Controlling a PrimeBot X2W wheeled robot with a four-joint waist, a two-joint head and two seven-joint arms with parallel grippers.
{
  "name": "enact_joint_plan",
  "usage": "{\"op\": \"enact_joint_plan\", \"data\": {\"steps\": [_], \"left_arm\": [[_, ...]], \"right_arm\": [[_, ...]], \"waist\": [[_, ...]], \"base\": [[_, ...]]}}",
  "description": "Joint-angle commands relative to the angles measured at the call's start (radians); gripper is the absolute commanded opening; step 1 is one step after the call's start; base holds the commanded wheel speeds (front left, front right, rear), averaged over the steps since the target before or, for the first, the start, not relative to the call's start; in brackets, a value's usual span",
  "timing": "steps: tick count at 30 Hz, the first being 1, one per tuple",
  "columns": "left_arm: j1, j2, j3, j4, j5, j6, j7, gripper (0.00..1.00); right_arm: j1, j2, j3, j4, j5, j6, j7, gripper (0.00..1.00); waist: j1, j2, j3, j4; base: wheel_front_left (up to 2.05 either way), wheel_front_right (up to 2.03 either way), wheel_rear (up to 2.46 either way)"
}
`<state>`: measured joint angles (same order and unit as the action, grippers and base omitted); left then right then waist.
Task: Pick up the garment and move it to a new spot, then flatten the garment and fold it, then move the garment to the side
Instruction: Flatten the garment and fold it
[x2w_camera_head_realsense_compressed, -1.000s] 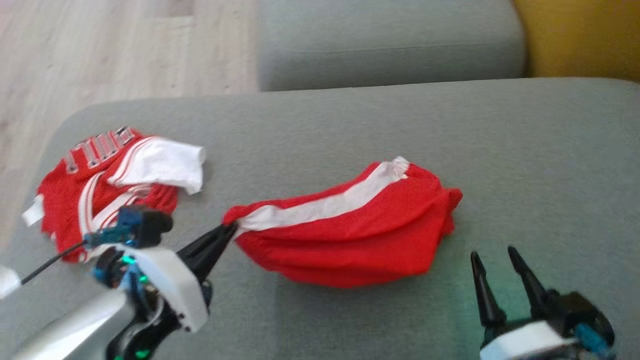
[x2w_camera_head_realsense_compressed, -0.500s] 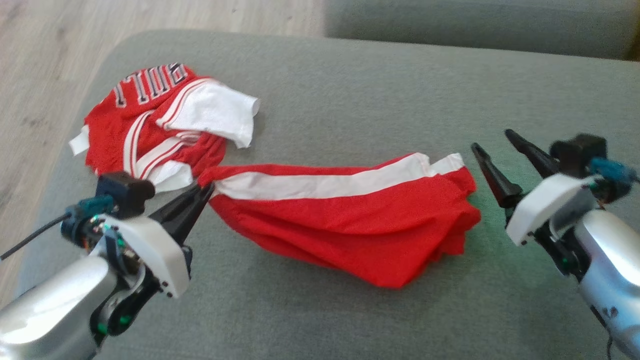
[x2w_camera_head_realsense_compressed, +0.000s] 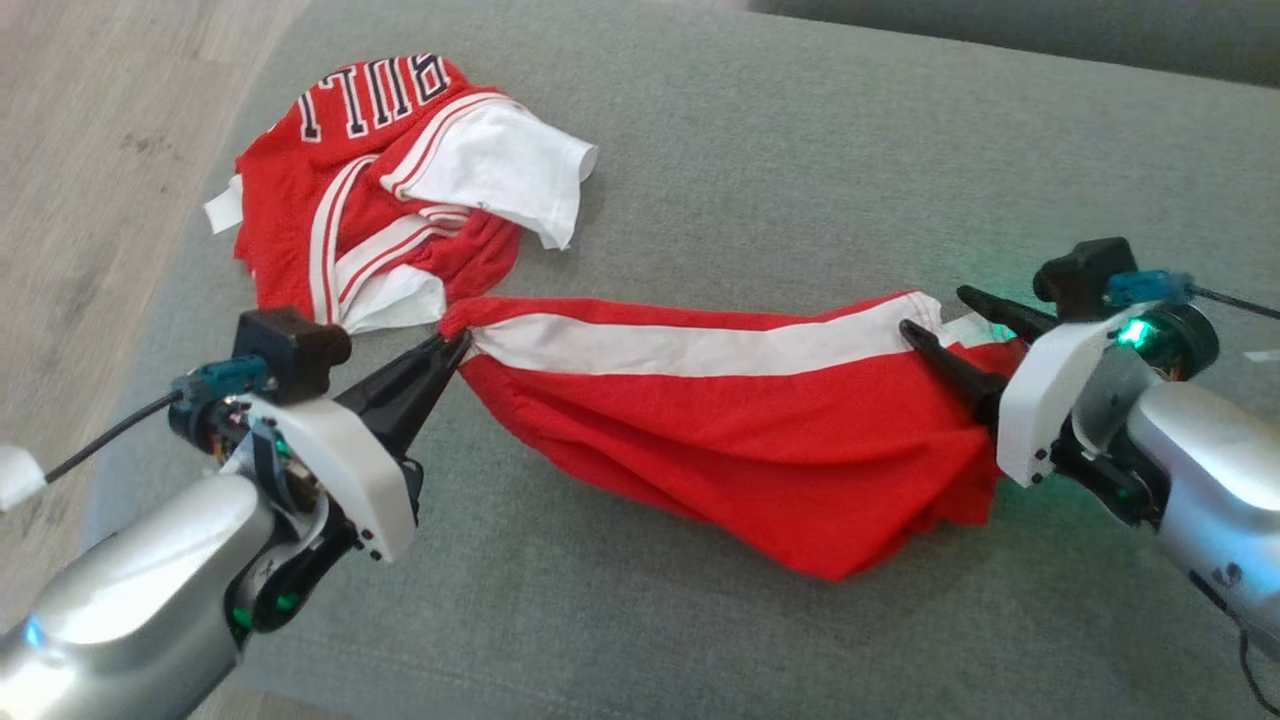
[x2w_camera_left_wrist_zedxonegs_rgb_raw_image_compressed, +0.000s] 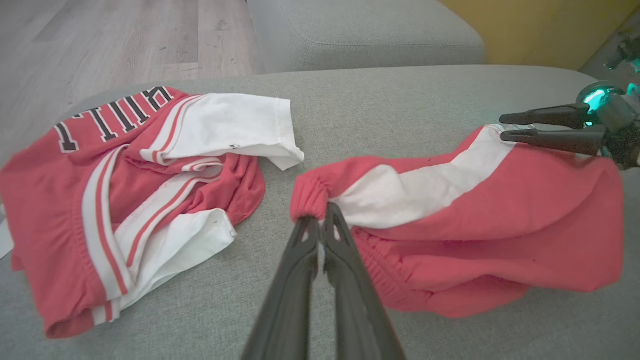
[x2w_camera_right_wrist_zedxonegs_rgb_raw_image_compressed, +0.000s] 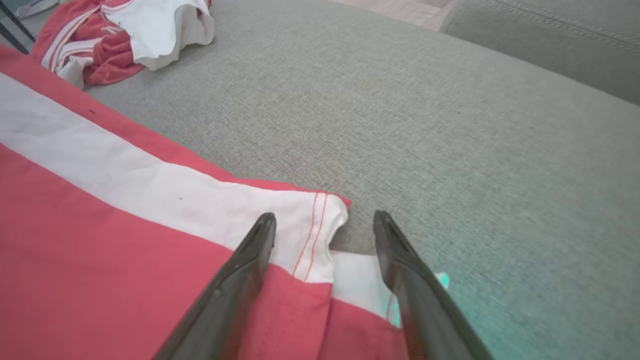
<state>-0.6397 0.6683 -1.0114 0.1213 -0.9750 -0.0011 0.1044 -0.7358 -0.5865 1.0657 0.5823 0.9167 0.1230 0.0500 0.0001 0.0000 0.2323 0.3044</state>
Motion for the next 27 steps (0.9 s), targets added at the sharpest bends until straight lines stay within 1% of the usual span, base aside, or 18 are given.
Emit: {"op": "enact_joint_plan", "data": {"steps": [1, 4, 6, 7, 8, 9, 10, 11, 15, 18, 20, 23, 27], "left_arm": [[-0.057, 0.031, 0.042, -0.012, 0.008, -0.003, -0.008, 0.00], [-0.064, 0.016, 0.037, 0.003, 0.008, -0.013, -0.011, 0.00], [-0.067, 0.007, 0.034, 0.012, 0.008, -0.017, -0.011, 0.00], [-0.069, 0.003, 0.033, 0.016, 0.007, -0.019, -0.011, 0.00], [-0.070, 0.000, 0.032, 0.020, 0.006, -0.021, -0.012, 0.00], [-0.071, -0.003, 0.031, 0.024, 0.007, -0.022, -0.013, 0.00], [-0.071, -0.005, 0.031, 0.029, 0.007, -0.024, -0.015, 0.00], [-0.071, -0.007, 0.031, 0.033, 0.007, -0.024, -0.018, 0.00], [-0.079, -0.007, 0.038, 0.047, 0.022, -0.024, -0.047, 0.00], [-0.106, -0.001, 0.050, 0.047, 0.054, -0.024, -0.086, 0.00], [-0.143, 0.000, 0.058, 0.049, 0.101, -0.014, -0.119, 0.00], [-0.215, -0.017, 0.073, 0.066, 0.153, 0.000, -0.149, 0.00], [-0.359, -0.059, 0.071, 0.123, 0.237, -0.016, -0.161, 0.00]], "right_arm": [[-0.015, -0.026, 0.010, -0.008, 0.010, 0.008, -0.006, 1.00], [-0.040, -0.024, 0.065, 0.013, 0.042, 0.008, -0.003, 1.00], [-0.055, -0.023, 0.099, 0.026, 0.059, 0.008, -0.002, 0.95], [-0.062, -0.023, 0.113, 0.032, 0.070, 0.008, -0.004, 0.86], [-0.068, -0.023, 0.126, 0.037, 0.079, 0.008, -0.007, 0.83], [-0.075, -0.023, 0.138, 0.040, 0.088, 0.008, -0.011, 0.72], [-0.080, -0.024, 0.149, 0.043, 0.095, 0.008, -0.015, 0.49], [-0.086, -0.024, 0.158, 0.043, 0.098, 0.008, -0.024, 0.00], [-0.115, -0.022, 0.179, 0.057, 0.111, 0.008, -0.086, 0.00], [-0.153, -0.014, 0.184, 0.074, 0.122, 0.008, -0.145, 0.00], [-0.187, -0.011, 0.182, 0.087, 0.128, 0.008, -0.192, 0.00], [-0.247, -0.015, 0.170, 0.111, 0.137, 0.008, -0.252, 0.00], [-0.346, -0.045, 0.145, 0.152, 0.133, 0.008, -0.289, 0.00]], "waist": [[-0.0001, 0.0000, 0.006, 0.008], [-0.0001, 0.0000, 0.012, 0.015], [-0.0001, 0.0000, 0.014, 0.017], [-0.0001, 0.0000, 0.016, 0.018], [-0.0001, 0.0000, 0.016, 0.018], [-0.0001, 0.0000, 0.017, 0.018], [-0.0001, 0.0000, 0.016, 0.018], [-0.0001, 0.0000, 0.016, 0.017], [-0.0001, 0.0000, 0.008, 0.002], [-0.0001, 0.0000, 0.002, -0.030], [-0.0001, 0.0000, -0.004, -0.061], [-0.0001, 0.0000, -0.011, -0.121], [-0.0001, 0.0000, -0.011, -0.207]], "base": [[0.00, 0.00, 0.00], [0.00, 0.00, 0.00], [0.00, 0.00, 0.00], [0.00, 0.00, 0.00], [0.00, 0.00, 0.00], [0.00, 0.00, 0.00], [0.00, 0.00, 0.00], [0.00, 0.00, 0.00], [0.00, 0.00, 0.00], [0.00, 0.00, 0.00], [0.00, 0.00, 0.00], [0.00, 0.00, 0.00], [0.00, 0.00, 0.00]]}}
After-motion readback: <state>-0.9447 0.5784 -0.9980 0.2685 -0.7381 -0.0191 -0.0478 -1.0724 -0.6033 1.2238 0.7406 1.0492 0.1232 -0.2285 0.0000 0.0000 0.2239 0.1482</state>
